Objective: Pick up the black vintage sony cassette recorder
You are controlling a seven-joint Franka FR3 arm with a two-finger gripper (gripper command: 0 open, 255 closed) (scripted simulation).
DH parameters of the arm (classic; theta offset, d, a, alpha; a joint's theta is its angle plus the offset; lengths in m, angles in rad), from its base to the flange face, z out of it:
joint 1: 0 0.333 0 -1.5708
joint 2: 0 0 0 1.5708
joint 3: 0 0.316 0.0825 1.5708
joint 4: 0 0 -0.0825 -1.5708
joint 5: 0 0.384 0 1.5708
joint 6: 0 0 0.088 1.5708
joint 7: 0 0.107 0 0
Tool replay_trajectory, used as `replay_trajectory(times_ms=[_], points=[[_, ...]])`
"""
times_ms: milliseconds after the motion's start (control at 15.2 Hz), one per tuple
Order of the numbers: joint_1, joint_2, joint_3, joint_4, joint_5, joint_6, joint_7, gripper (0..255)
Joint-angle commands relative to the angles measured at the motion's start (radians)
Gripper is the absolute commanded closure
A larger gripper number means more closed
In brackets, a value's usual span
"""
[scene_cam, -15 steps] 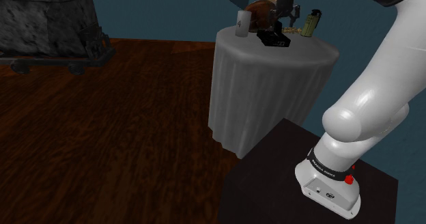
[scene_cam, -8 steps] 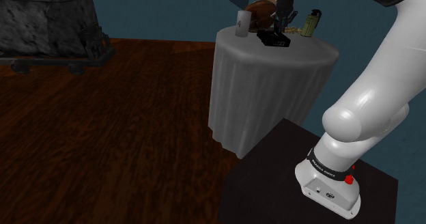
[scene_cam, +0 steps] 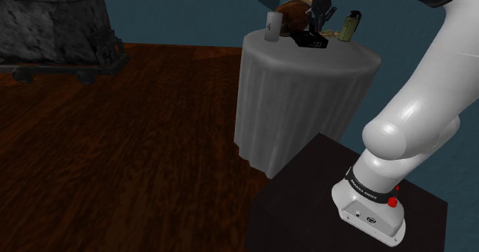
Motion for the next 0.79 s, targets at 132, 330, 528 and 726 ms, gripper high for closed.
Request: replay_trajectory(times_ms=[132, 330, 528, 726], points=[[0.001, 0.008, 0.001, 0.063, 0.004, -0.053, -0.012, 255], [0.001, 0.017, 0.001, 0.114, 0.007, -0.094, -0.022, 255], [0.0, 0.028, 0.0, 0.169, 0.01, -0.137, -0.032, 255], [0.0, 0.034, 0.0, 0.191, 0.011, -0.153, -0.037, 255]])
